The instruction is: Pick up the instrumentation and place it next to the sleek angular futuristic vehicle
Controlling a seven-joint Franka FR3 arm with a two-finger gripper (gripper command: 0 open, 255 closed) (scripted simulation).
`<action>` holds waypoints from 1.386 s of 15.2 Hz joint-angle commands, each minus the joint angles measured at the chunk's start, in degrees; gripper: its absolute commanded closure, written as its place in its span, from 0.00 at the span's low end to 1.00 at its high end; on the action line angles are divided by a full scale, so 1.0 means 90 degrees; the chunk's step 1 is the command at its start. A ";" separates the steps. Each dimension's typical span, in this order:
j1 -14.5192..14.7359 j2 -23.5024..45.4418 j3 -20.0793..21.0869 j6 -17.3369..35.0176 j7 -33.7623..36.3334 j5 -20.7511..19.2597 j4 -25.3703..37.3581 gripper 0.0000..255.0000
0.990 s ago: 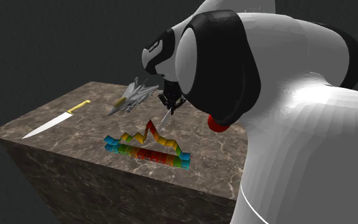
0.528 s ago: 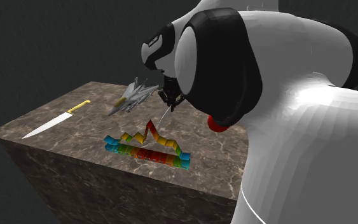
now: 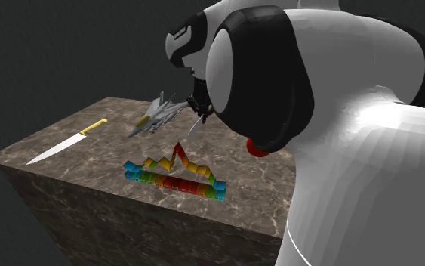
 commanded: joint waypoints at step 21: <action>0.0155 0.0232 0.0047 -0.1976 0.0124 -0.0103 0.2194 1.00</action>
